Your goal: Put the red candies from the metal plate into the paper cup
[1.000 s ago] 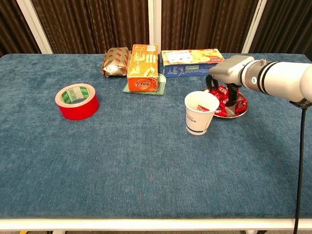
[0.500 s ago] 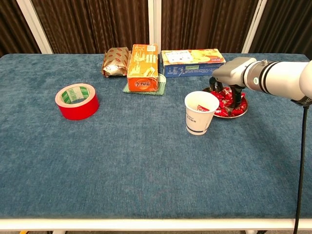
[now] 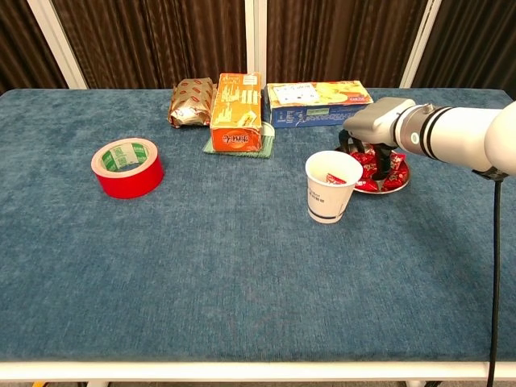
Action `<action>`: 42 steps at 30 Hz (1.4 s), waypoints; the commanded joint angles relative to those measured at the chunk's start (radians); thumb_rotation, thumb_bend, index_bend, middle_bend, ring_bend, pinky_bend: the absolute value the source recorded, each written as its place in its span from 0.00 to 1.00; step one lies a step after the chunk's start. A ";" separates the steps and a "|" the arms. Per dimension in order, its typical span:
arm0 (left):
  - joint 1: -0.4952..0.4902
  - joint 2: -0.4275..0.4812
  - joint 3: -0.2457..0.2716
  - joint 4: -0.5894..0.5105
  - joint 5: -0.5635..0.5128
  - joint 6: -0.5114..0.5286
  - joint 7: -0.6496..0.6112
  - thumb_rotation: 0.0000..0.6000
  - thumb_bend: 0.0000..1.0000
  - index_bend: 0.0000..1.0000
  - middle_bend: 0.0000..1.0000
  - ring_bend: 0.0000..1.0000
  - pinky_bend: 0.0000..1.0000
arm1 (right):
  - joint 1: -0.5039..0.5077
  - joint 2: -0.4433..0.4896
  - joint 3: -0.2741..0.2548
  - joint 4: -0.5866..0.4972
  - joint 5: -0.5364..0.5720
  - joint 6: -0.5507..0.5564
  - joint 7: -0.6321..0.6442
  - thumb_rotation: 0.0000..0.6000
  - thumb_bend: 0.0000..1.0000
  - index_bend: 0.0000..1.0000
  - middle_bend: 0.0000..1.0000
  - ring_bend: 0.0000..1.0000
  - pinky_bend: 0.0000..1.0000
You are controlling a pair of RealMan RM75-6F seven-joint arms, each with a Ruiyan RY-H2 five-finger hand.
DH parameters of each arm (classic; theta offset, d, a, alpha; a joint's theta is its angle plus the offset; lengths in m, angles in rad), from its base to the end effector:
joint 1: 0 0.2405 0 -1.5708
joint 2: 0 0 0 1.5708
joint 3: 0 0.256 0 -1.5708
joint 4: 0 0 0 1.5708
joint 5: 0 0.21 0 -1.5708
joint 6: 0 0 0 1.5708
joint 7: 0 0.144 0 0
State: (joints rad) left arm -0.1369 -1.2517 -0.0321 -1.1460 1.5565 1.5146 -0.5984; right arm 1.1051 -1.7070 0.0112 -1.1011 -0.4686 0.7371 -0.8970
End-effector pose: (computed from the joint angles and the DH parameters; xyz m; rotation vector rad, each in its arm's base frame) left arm -0.3667 0.2020 0.1662 -1.3412 -1.0493 -1.1746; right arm -0.1556 -0.4130 -0.0647 2.0050 -0.6379 0.2483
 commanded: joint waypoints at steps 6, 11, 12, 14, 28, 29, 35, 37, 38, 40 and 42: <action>0.001 0.001 0.000 -0.001 0.001 0.004 -0.003 1.00 0.12 0.13 0.10 0.03 0.10 | -0.003 0.002 0.000 -0.009 0.003 0.015 -0.007 1.00 0.20 0.33 0.38 0.79 0.94; 0.000 -0.001 0.000 -0.001 0.003 0.006 -0.002 1.00 0.12 0.13 0.10 0.03 0.10 | -0.006 0.007 0.000 -0.019 0.000 0.025 -0.010 1.00 0.21 0.35 0.42 0.80 0.94; 0.000 -0.002 0.000 0.000 0.004 0.006 -0.002 1.00 0.12 0.13 0.10 0.03 0.10 | -0.007 0.006 -0.001 -0.019 0.001 0.025 -0.012 1.00 0.21 0.36 0.42 0.80 0.94; 0.000 -0.002 0.001 0.000 0.004 0.006 -0.002 1.00 0.12 0.13 0.10 0.03 0.10 | -0.008 0.004 -0.001 -0.017 0.003 0.024 -0.014 1.00 0.21 0.37 0.42 0.80 0.95; 0.003 -0.004 0.002 0.008 0.001 0.007 -0.012 1.00 0.12 0.13 0.10 0.03 0.10 | -0.016 -0.017 0.006 -0.002 -0.023 0.026 -0.003 1.00 0.23 0.46 0.48 0.82 0.95; 0.004 -0.005 0.001 0.008 0.001 0.008 -0.013 1.00 0.12 0.13 0.10 0.03 0.10 | -0.017 -0.018 0.006 -0.002 -0.023 0.026 -0.005 1.00 0.23 0.46 0.48 0.82 0.95; 0.004 -0.006 0.002 0.012 0.000 0.007 -0.018 1.00 0.12 0.13 0.10 0.03 0.10 | -0.020 -0.019 0.012 -0.004 -0.033 0.032 0.000 1.00 0.24 0.50 0.52 0.82 0.95; 0.004 -0.006 0.002 0.012 0.000 0.007 -0.019 1.00 0.12 0.13 0.10 0.03 0.10 | -0.021 -0.017 0.016 -0.007 -0.040 0.035 0.004 1.00 0.24 0.52 0.53 0.83 0.95; 0.004 -0.006 0.002 0.012 0.000 0.007 -0.020 1.00 0.12 0.13 0.10 0.03 0.10 | -0.022 -0.015 0.018 -0.010 -0.044 0.037 0.005 1.00 0.24 0.53 0.54 0.83 0.95; 0.004 -0.006 0.001 0.012 0.000 0.007 -0.021 1.00 0.12 0.13 0.10 0.03 0.10 | -0.023 -0.011 0.020 -0.014 -0.048 0.040 0.007 1.00 0.24 0.54 0.54 0.83 0.95; 0.004 -0.007 0.001 0.012 0.001 0.010 -0.021 1.00 0.12 0.13 0.10 0.03 0.10 | -0.024 -0.006 0.022 -0.020 -0.051 0.043 0.007 1.00 0.24 0.55 0.54 0.83 0.95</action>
State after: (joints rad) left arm -0.1328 -1.2584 -0.0311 -1.1337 1.5576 1.5244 -0.6194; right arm 1.0810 -1.7140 0.0325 -1.1207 -0.5190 0.7798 -0.8903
